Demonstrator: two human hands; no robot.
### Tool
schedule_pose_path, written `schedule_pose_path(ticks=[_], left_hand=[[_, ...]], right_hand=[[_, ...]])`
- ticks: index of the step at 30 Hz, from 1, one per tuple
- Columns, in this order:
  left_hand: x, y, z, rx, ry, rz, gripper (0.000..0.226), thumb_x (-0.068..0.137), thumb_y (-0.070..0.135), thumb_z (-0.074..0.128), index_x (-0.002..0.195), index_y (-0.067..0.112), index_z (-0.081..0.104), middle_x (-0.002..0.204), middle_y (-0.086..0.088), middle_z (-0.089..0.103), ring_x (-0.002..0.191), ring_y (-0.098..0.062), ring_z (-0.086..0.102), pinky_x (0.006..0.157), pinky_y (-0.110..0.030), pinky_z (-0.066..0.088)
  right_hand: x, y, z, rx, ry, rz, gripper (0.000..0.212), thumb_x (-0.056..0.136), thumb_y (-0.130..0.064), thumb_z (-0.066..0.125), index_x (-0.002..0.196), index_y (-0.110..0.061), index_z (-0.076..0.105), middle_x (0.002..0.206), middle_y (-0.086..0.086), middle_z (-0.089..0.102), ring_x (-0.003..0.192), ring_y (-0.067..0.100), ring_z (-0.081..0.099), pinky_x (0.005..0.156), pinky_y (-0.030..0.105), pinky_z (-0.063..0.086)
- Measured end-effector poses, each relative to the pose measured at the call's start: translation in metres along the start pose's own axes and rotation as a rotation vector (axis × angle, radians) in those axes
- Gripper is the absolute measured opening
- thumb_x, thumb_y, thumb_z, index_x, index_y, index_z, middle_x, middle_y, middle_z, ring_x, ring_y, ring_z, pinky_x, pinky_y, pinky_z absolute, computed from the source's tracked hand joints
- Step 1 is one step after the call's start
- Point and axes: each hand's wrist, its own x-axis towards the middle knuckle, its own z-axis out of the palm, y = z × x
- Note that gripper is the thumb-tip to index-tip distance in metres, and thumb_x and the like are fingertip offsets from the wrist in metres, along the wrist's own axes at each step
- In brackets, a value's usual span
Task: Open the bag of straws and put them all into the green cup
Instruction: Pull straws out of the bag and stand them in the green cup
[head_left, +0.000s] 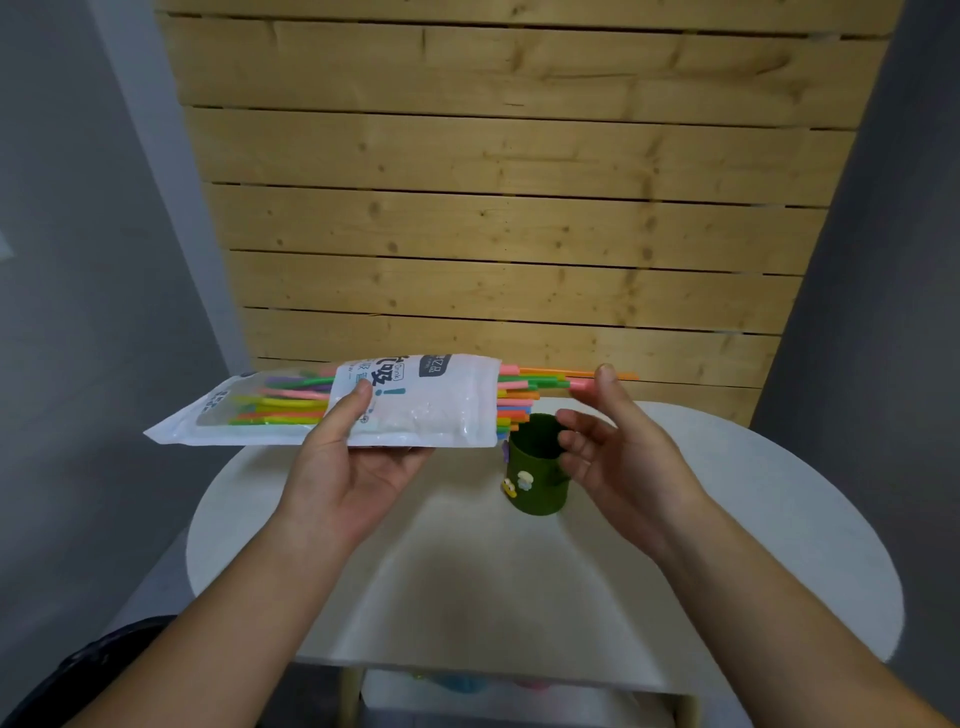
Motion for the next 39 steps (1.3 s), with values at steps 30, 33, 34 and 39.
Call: schedule_pose_path(ticks=[30, 33, 34, 39], left_hand=[[0.026, 0.003, -0.029, -0.031, 0.14, 0.046, 0.023, 0.094, 0.016, 0.066, 0.116, 0.013, 0.064, 0.115, -0.012, 0.076, 0.101, -0.03, 0.074, 0.08, -0.057, 0.059], [0.025, 0.001, -0.027, -0.017, 0.123, 0.041, 0.021, 0.095, 0.016, 0.065, 0.115, 0.013, 0.065, 0.116, -0.012, 0.076, 0.102, -0.03, 0.074, 0.083, -0.057, 0.058], [0.026, 0.001, -0.026, -0.008, 0.119, 0.041, 0.022, 0.095, 0.016, 0.064, 0.117, 0.013, 0.065, 0.116, -0.012, 0.075, 0.103, -0.03, 0.074, 0.084, -0.057, 0.057], [0.02, -0.001, -0.022, 0.026, 0.078, 0.027, 0.02, 0.095, 0.016, 0.063, 0.115, 0.013, 0.065, 0.119, -0.012, 0.075, 0.108, -0.03, 0.072, 0.09, -0.059, 0.054]], right_hand=[[0.02, -0.05, -0.045, -0.353, 0.556, -0.543, 0.033, 0.098, -0.029, 0.049, 0.074, -0.016, 0.067, 0.064, 0.004, 0.062, 0.056, 0.013, 0.059, 0.062, 0.033, 0.057], [0.027, -0.045, -0.046, -0.489, 0.498, -0.479, 0.032, 0.099, -0.028, 0.05, 0.081, -0.011, 0.069, 0.069, 0.006, 0.064, 0.061, 0.016, 0.062, 0.061, 0.031, 0.055], [0.032, -0.039, -0.043, -0.519, 0.465, -0.448, 0.031, 0.1, -0.029, 0.05, 0.083, -0.01, 0.069, 0.071, 0.007, 0.065, 0.062, 0.017, 0.062, 0.061, 0.031, 0.055], [0.048, -0.016, -0.027, -0.66, 0.287, -0.315, 0.034, 0.098, -0.036, 0.056, 0.091, -0.007, 0.07, 0.08, 0.008, 0.068, 0.069, 0.021, 0.066, 0.063, 0.034, 0.057]])
